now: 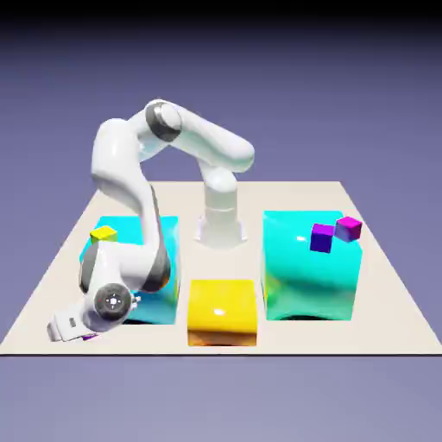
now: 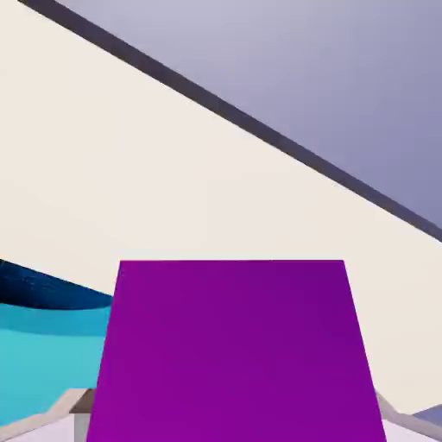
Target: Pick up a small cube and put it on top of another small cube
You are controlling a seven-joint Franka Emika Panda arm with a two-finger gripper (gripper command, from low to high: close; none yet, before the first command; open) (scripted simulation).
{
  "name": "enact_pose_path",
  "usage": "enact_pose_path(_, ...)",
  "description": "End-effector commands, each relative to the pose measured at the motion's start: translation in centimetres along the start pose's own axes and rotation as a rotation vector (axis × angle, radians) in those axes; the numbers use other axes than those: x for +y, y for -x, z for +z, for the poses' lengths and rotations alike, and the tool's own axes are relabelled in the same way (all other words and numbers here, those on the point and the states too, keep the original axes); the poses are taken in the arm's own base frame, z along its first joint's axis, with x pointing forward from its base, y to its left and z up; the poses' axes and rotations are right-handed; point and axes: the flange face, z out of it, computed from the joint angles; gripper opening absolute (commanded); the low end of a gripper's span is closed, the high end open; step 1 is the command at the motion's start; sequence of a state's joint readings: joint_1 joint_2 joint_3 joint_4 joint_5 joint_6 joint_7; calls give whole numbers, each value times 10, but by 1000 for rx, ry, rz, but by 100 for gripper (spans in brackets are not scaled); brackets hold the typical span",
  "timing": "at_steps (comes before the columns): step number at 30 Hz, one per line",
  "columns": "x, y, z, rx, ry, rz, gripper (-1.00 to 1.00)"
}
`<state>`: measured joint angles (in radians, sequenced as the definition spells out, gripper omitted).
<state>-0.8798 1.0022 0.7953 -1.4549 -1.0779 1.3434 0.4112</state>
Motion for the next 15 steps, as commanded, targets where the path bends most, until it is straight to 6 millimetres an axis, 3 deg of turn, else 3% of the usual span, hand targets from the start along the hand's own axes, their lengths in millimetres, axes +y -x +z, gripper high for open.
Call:
enact_pose_path(1,6,8,-10,-23,-31,40,-100)
enact_pose_path(6,45,52,-53,-150,-179,223,-100)
enact_pose_path(13,132,125,-91,-331,-348,452,-100)
enact_pose_path(15,167,147,-93,-381,-396,527,-100)
